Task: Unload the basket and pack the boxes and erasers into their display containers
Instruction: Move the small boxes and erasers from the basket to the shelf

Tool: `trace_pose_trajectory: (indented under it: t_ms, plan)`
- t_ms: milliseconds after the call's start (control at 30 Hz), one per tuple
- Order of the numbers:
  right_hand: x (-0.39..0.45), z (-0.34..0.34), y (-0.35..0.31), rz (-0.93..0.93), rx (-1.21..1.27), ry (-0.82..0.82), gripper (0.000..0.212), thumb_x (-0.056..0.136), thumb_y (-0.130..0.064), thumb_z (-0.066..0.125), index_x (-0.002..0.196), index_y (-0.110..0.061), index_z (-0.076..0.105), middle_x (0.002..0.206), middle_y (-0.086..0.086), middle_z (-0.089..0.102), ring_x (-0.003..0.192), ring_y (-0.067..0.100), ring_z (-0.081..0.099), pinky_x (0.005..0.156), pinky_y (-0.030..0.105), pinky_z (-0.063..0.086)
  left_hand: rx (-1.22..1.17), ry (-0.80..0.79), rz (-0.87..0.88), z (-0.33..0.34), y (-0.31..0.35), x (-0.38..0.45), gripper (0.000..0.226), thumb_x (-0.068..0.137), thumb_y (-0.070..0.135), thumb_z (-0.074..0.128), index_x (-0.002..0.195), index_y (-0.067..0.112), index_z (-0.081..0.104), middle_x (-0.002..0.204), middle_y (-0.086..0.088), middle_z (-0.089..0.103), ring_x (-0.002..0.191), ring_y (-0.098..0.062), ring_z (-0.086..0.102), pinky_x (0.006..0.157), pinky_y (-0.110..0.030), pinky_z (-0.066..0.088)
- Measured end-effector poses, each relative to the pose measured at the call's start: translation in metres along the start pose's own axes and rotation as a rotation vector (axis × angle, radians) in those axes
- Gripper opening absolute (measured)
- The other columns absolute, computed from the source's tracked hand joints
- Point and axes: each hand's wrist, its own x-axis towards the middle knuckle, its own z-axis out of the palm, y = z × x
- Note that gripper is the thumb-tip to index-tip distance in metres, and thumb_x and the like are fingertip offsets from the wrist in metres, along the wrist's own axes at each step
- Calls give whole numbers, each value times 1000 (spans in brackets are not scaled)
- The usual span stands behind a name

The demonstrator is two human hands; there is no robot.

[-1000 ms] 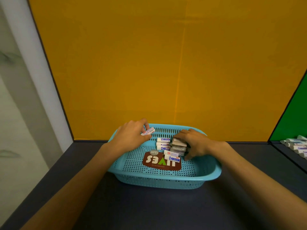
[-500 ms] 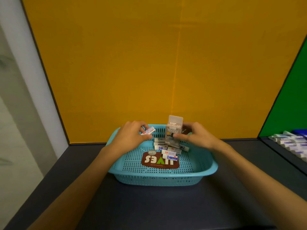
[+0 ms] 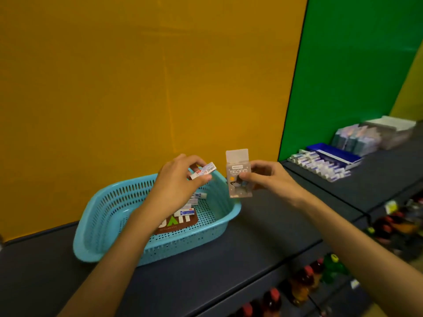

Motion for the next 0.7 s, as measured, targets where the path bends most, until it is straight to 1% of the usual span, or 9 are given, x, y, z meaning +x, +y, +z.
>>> trace_pose_trajectory:
  t_ms: [67,133,200,267,333,467,533,633,700]
  plan:
    - [-16,-19,8,20,-8,61,21,86,-19,73,105,-9,71,103,5,76,100,24,70,86,43,57,6,-19,30,17,16,5,22,88,41,70,110,38,63,97,17,54,89,0,54,75,-24,46]
    - [-34,-42,16,39,-12,94,23,84,-20,75,104,-9,70,103,8,75,101,27,70,89,47,55,0,-48,56,37,32,8,23,89,40,70,111,36,65,98,15,55,90,-3,55,77,-28,46]
    - [-53,-67,23,59,-24,117,25,83,-22,76,104,-10,70,103,7,75,101,26,70,92,46,55,11,-89,86,58,49,11,22,89,40,70,110,36,66,98,14,57,90,-4,55,79,-31,47]
    - [-71,-93,32,83,-22,144,23,85,-17,75,105,-9,70,103,5,76,102,24,70,93,44,55,11,-114,114,80,66,15,21,88,41,71,108,36,67,98,15,58,89,-4,56,80,-34,49]
    - [-89,-121,41,97,-5,181,22,86,-14,74,107,-8,70,103,5,76,103,25,69,92,44,55,10,-133,123,102,85,20,21,87,41,72,108,36,67,98,15,60,89,-3,56,78,-33,50]
    - [-120,-178,61,104,43,215,22,85,-15,75,106,-8,71,104,10,75,104,33,68,95,53,50,-7,-137,129,148,128,28,20,86,41,73,106,36,68,98,14,62,89,-4,57,76,-34,51]
    - [-134,-205,70,106,65,213,23,85,-16,75,106,-9,72,104,8,75,103,32,68,93,49,51,11,-128,111,171,152,30,20,86,41,72,105,38,67,97,16,62,89,-4,56,76,-35,51]
    - [-152,-249,82,95,78,221,22,84,-16,76,104,-8,72,101,7,76,101,30,70,80,33,53,40,-111,100,206,188,36,19,87,42,71,105,38,66,96,17,61,91,-5,55,76,-34,49]
    - [-163,-281,91,84,75,220,21,84,-15,77,102,-7,73,99,8,76,98,29,71,76,26,52,65,-107,102,229,211,39,19,88,42,70,105,37,66,96,17,61,93,-7,54,76,-34,47]
